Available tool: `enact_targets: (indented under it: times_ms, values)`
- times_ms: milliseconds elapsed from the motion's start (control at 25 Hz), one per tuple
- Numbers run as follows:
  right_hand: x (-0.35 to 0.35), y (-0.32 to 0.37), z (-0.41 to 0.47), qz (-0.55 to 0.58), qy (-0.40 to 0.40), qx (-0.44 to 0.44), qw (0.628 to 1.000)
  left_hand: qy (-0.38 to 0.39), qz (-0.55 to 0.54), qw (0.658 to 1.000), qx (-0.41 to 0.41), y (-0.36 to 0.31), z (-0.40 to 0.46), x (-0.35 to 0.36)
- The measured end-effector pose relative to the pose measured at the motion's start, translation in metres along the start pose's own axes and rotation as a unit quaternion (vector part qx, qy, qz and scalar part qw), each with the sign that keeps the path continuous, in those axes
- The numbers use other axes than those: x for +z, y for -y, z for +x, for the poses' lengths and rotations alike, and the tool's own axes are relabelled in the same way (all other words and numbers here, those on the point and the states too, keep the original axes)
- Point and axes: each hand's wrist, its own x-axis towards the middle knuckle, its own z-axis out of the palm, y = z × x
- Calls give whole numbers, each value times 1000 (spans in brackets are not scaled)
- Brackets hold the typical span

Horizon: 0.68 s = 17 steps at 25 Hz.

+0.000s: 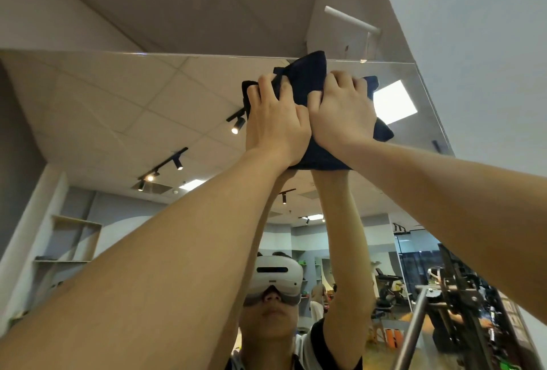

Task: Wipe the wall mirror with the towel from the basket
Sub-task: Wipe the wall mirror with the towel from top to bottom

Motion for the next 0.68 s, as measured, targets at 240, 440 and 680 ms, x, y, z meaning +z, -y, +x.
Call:
enact_targets:
  times_ms: [240,440,680]
  values:
    - [24,69,-7,17,-3,-8,1000,-10,-1,1000,-11,63,3,-36]
    - [44,131,-16,25,-3,-19,1000,-14,1,1000,-11,121,4,-68]
    - [66,196,-26,20,-17,-12,1000,-7,-4,1000,-6,182,7,-103]
